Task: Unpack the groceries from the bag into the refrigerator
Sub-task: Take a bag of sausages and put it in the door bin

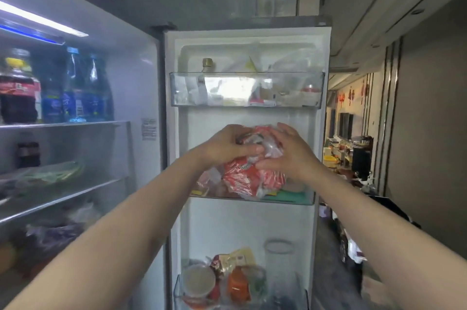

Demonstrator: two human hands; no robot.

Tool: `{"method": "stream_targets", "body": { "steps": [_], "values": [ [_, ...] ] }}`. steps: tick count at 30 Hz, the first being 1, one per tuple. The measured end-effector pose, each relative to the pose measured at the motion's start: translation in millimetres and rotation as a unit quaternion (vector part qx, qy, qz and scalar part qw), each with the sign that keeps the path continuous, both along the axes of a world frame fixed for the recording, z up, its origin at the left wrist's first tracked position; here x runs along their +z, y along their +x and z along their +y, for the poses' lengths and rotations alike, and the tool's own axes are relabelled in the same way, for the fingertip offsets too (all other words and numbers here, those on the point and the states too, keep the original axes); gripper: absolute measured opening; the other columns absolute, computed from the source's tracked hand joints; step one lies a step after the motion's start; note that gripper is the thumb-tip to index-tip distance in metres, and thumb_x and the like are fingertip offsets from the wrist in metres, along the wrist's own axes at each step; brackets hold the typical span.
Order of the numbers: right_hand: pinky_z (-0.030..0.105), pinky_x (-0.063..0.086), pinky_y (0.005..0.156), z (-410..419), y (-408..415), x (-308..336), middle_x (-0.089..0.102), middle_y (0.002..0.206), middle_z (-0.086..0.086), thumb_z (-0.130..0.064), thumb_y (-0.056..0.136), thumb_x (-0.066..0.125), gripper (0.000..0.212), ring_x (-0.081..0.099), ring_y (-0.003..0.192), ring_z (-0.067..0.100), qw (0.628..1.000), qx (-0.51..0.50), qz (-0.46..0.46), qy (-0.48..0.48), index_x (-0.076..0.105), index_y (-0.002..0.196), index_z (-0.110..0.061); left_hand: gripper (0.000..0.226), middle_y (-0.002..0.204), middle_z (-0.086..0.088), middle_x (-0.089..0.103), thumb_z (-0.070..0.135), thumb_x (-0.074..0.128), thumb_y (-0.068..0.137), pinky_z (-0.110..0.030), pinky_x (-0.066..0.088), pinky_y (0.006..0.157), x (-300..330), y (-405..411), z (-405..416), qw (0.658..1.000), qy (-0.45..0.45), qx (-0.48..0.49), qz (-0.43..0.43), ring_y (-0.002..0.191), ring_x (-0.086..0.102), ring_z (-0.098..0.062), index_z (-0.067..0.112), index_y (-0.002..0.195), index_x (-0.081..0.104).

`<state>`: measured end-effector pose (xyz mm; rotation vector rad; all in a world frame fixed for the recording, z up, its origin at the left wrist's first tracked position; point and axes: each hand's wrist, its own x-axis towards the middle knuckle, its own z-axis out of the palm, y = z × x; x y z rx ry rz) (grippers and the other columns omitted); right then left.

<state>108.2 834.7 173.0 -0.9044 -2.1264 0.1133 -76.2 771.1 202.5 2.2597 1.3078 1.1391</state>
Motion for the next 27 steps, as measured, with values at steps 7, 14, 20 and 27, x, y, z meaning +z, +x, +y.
{"method": "stream_targets", "body": {
  "steps": [7, 14, 20, 27],
  "values": [
    [0.016, 0.014, 0.102, 88.6, -12.6, 13.2, 0.02, 0.156, 0.004, -0.037, 0.065, 0.085, 0.088, 0.013, 0.144, 0.014, 1.0, -0.008, 0.003, -0.016, 0.043, 0.141, -0.027, 0.027, 0.094, 0.012, 0.069, 0.02, 0.071, 0.084, -0.011, 0.051, 0.069, 2.7, -9.5, 93.7, 0.997, -0.025, 0.003, -0.075, 0.081, 0.067, 0.004, 0.022, 0.11, 0.065],
    [0.022, 0.034, 0.092, 130.8, -31.0, 2.6, 0.047, 0.132, 0.004, -0.045, 0.065, 0.082, 0.073, 0.04, 0.127, 0.022, 0.996, -0.077, 0.039, -0.019, 0.055, 0.129, -0.024, 0.033, 0.102, 0.013, 0.061, 0.02, 0.074, 0.081, -0.002, 0.043, 0.072, -0.7, -16.2, 154.6, 0.995, 0.036, 0.045, -0.08, 0.088, 0.06, 0.01, 0.019, 0.112, 0.062],
    [0.027, 0.041, 0.061, 117.4, -19.1, 4.7, 0.05, 0.094, -0.004, -0.087, 0.057, 0.058, 0.054, 0.051, 0.083, 0.013, 0.973, -0.189, -0.118, -0.064, 0.049, 0.084, -0.04, 0.065, 0.143, -0.009, 0.04, 0.037, 0.076, 0.077, -0.026, 0.027, 0.11, -10.7, -18.5, 173.2, 0.985, 0.085, 0.112, 0.1, 0.135, 0.035, -0.02, 0.016, 0.134, 0.054],
    [0.035, 0.018, 0.118, 131.9, -6.6, 10.8, 0.012, 0.159, -0.005, -0.068, 0.075, 0.062, 0.088, 0.011, 0.145, 0.013, 0.982, -0.038, -0.18, -0.038, 0.025, 0.148, -0.035, 0.067, 0.125, 0.009, 0.048, 0.044, 0.071, 0.081, -0.022, 0.034, 0.102, -22.2, -27.7, 149.0, 0.991, 0.038, 0.082, 0.102, 0.117, 0.045, -0.007, 0.017, 0.138, 0.045]
  ]
}}
